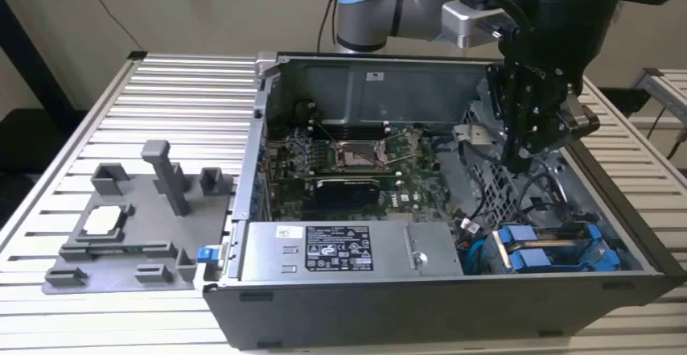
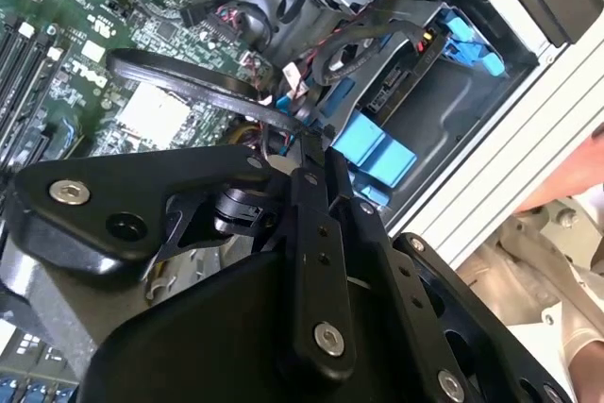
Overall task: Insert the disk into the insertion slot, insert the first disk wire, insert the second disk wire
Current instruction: 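Insert the first disk wire, then insert the second disk wire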
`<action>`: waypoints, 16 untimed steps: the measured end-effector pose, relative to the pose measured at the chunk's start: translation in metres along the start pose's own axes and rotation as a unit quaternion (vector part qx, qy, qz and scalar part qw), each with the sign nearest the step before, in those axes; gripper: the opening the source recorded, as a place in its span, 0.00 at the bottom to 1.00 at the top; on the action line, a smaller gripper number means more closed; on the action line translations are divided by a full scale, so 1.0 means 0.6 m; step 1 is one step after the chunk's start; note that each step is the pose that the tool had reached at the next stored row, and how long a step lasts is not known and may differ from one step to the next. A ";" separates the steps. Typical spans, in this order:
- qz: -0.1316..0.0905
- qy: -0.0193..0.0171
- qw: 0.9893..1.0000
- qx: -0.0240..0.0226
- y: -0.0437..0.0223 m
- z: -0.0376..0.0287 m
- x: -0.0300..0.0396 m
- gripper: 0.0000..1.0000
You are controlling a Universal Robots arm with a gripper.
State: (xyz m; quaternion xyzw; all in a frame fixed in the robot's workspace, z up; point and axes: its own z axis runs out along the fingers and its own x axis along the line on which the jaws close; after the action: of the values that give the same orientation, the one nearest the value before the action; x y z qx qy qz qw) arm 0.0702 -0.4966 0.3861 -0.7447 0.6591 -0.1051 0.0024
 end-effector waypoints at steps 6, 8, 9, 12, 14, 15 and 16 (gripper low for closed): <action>0.000 0.000 1.000 0.000 0.000 0.000 0.000 0.16; 0.000 0.000 1.000 0.000 0.000 0.000 0.000 0.16; 0.000 0.000 1.000 0.000 0.000 0.000 0.000 0.16; 0.000 0.000 1.000 0.000 0.000 0.000 0.000 0.16; 0.000 0.000 1.000 0.000 0.000 0.000 0.000 0.16; 0.000 0.000 1.000 0.000 0.000 0.000 0.000 0.16; 0.000 0.000 1.000 0.000 -0.001 0.000 0.001 0.16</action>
State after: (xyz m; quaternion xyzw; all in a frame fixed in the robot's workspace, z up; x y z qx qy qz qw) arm 0.0706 -0.4969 0.3860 -0.7447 0.6591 -0.1053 0.0023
